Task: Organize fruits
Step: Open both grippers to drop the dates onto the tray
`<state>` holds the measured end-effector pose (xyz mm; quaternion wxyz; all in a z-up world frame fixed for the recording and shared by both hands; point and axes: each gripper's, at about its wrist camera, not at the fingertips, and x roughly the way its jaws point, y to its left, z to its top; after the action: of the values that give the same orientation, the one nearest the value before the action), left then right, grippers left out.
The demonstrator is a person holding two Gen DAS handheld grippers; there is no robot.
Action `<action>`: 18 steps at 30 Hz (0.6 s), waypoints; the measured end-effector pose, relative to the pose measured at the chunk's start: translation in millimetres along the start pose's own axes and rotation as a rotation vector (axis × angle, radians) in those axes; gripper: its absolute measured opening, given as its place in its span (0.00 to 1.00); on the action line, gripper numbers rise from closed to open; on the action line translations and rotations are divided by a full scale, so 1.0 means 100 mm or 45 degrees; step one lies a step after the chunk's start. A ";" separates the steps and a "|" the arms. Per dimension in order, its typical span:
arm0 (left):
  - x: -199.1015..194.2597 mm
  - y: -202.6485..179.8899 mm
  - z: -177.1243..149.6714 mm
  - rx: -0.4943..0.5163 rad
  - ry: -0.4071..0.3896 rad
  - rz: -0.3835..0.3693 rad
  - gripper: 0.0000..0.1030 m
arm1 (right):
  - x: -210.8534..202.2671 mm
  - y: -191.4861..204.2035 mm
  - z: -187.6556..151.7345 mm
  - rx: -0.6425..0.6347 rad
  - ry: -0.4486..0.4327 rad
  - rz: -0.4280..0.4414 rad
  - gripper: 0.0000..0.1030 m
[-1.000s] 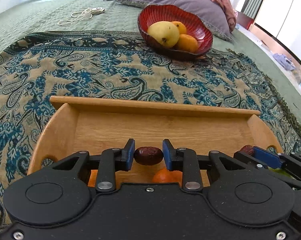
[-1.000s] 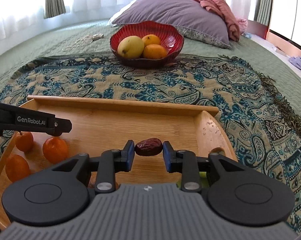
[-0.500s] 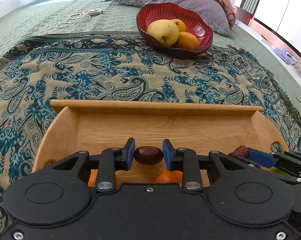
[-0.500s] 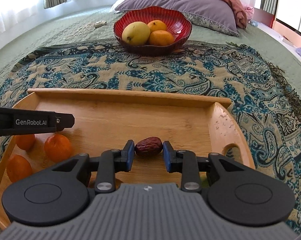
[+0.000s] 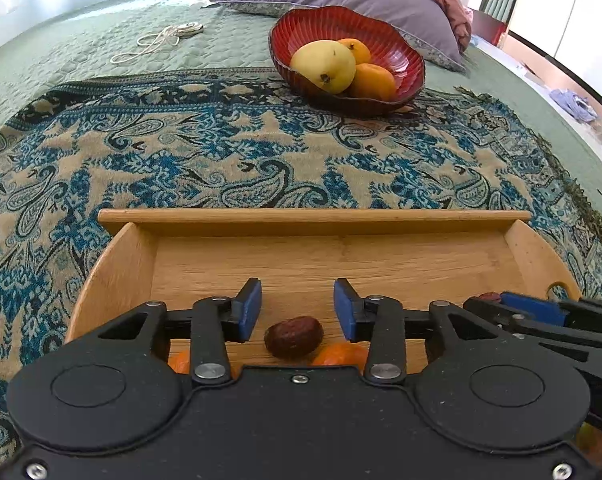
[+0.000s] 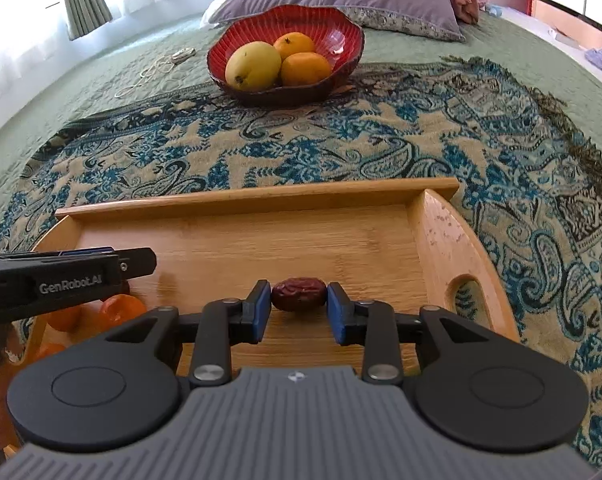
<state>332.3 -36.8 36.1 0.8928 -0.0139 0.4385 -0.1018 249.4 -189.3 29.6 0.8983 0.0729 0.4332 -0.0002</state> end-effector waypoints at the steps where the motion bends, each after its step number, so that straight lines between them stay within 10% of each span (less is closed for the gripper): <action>1: -0.01 -0.01 0.00 0.001 -0.001 0.000 0.41 | -0.02 0.01 0.01 -0.012 -0.008 -0.001 0.47; 18: -0.33 -0.04 -0.06 0.045 -0.101 0.033 0.69 | -0.26 0.04 0.02 -0.041 -0.086 -0.024 0.61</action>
<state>306.9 -34.3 58.4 0.9109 0.0036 0.4009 -0.0974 235.2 -187.0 51.8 0.9135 0.0543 0.4031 -0.0041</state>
